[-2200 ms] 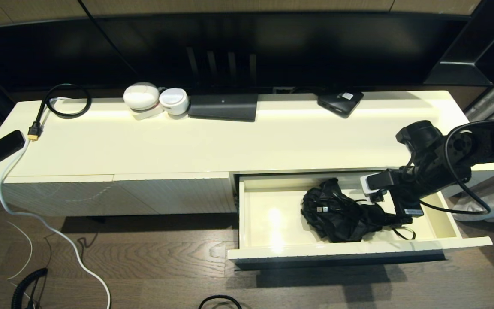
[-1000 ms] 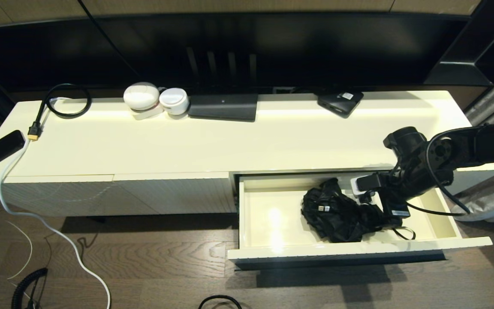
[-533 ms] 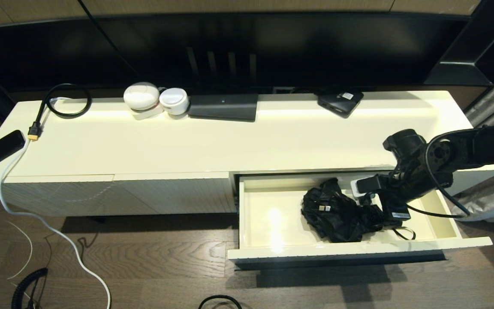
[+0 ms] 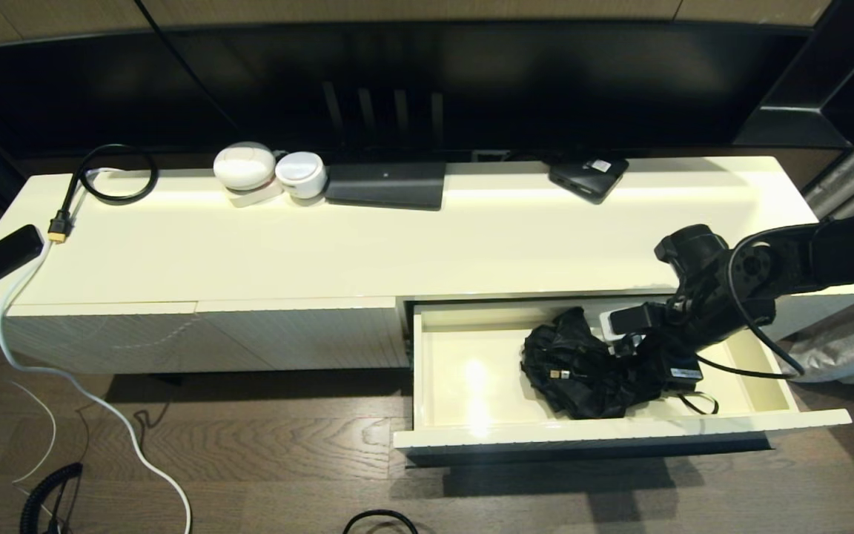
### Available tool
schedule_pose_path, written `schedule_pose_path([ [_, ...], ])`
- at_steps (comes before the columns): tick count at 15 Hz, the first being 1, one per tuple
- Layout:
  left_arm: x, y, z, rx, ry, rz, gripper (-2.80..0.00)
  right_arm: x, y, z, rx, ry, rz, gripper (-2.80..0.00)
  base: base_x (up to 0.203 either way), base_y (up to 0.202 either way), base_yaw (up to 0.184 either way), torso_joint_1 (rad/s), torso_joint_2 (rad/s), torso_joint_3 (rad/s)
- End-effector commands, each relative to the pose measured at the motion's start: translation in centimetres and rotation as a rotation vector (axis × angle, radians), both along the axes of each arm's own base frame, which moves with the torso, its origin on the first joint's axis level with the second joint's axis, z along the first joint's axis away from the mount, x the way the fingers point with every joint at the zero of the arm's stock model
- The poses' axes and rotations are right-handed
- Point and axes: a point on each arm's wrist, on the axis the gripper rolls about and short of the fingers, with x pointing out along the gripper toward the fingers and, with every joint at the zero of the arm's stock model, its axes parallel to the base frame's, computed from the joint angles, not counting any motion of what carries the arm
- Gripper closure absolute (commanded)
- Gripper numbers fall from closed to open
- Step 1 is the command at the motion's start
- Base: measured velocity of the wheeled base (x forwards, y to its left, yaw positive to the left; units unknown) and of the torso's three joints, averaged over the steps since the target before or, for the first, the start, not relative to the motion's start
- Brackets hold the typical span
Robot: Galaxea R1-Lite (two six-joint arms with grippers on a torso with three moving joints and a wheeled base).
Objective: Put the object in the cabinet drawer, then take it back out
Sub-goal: Take the data cable out of the drawer and put it on the table
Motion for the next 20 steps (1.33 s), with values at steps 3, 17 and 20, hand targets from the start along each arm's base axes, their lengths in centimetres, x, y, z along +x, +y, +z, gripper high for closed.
schedule_pose_path([
  [3,0.0,0.0,0.0,-0.001,0.0,0.002,0.0,-0.4,-0.1,0.9,0.0,-0.02,0.004,0.0,0.0,0.0,0.0,0.0,0.0,0.0],
  [17,0.0,0.0,0.0,-0.001,0.0,0.001,0.0,-8.4,-2.0,10.1,0.02,-0.263,-0.03,0.0,0.0,0.0,0.0,0.0,0.0,0.0],
  [20,0.0,0.0,0.0,-0.001,-0.001,0.001,0.0,-10.9,-0.2,11.8,0.08,-0.35,-0.058,0.0,0.0,0.0,0.0,0.0,0.0,0.0],
])
